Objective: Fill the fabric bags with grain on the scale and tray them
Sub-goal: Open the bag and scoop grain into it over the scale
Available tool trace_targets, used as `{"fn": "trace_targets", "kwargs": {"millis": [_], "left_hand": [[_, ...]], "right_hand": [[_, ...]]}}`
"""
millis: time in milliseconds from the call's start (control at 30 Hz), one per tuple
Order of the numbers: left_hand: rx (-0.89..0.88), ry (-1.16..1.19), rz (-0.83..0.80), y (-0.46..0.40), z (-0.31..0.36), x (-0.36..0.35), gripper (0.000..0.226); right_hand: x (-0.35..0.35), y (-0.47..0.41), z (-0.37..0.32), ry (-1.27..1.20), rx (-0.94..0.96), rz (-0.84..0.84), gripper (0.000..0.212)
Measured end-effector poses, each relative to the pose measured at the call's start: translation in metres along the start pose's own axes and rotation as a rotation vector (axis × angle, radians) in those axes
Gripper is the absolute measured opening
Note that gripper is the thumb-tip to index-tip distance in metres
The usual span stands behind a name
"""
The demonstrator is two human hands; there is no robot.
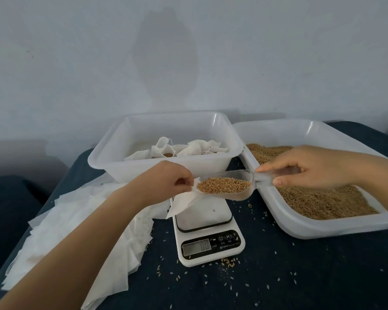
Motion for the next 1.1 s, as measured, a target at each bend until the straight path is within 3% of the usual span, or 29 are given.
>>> {"fn": "trace_targets", "kwargs": {"millis": [367, 867, 1100], "left_hand": [[-0.045, 0.001, 0.03, -0.002, 0.004, -0.006, 0.009], [-0.099, 0.045, 0.114, 0.003, 0.006, -0.002, 0.008], [-0.112, 0.036, 0.109, 0.004, 0.01, -0.001, 0.009]], "right_hand": [[0.023, -0.002, -0.018, 0.108, -0.014, -0.02, 0.04], [0.05, -0.005, -0.043, 0.165, -0.05, -0.104, 0.032], [0.055, -0.004, -0.052, 0.175, -0.06, -0.125, 0.056]]}}
Point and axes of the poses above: each hand's wrist, its own y-axis away from the middle knuckle, its own x-axis out of the back of the hand, z = x × y, the point moved 4 cm from there along -y, towards the middle knuckle, and after that the axes turned 6 degrees about -z, right-handed, at the moved point
